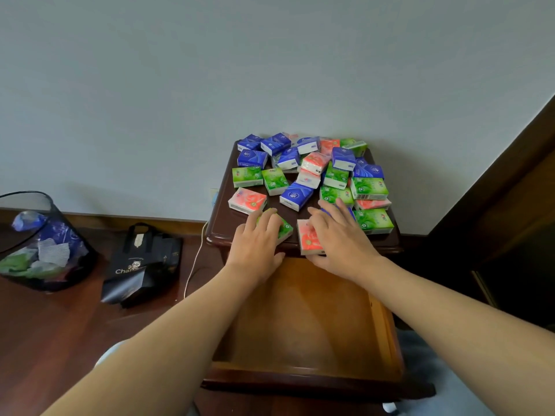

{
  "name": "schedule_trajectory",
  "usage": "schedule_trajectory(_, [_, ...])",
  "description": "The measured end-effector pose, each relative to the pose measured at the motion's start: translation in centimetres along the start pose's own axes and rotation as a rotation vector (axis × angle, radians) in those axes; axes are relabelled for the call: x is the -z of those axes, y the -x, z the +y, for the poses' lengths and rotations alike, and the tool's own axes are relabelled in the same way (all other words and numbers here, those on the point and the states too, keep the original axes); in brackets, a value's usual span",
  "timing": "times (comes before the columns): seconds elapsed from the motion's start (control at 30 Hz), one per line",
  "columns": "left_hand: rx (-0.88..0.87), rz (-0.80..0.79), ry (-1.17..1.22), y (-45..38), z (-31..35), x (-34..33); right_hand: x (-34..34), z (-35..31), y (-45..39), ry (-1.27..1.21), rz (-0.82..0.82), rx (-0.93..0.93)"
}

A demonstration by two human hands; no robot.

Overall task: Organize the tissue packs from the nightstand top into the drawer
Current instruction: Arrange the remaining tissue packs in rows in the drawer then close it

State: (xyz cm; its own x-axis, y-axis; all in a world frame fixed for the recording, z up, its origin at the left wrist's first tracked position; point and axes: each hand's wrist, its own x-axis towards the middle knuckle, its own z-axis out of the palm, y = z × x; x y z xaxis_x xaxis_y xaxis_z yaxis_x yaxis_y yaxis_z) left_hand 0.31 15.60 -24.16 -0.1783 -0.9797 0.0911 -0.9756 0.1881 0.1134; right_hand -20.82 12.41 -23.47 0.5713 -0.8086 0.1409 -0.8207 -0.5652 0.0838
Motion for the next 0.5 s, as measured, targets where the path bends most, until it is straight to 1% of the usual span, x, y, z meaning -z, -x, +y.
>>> schedule_trajectory(0.13, [0.033,0.067,0.035,0.7,0.0,-0.3,0.8,-0.6,0.2,0.051,0.008,0.064])
schedule_trajectory(0.2, [-0.006,0.097,0.02,1.6,-0.2,-0.6,1.1,-1.3,0.8,0.058,0.075,0.098])
schedule_trajectory(0.23, [-0.035,0.111,0.022,2.2,-0.4,-0.8,1.2,-1.7,1.2,0.014,0.118,0.107])
schedule_trajectory(0.27, [-0.056,0.13,0.042,3.0,-0.6,-1.0,1.3,-2.1,1.8,-0.078,0.144,0.1])
schedule_trajectory(0.33, [-0.027,0.186,0.154,4.8,-1.2,-1.3,1.2,-2.9,3.2,-0.366,0.105,0.013])
schedule_trajectory(0.4, [0.076,0.232,0.352,6.9,-1.7,-1.9,0.7,-3.9,4.8,-0.64,0.028,-0.134])
schedule_trajectory(0.5, [0.246,0.194,0.584,9.2,-2.5,-2.7,-1.1,-6.0,6.5,-0.948,-0.003,-0.37])
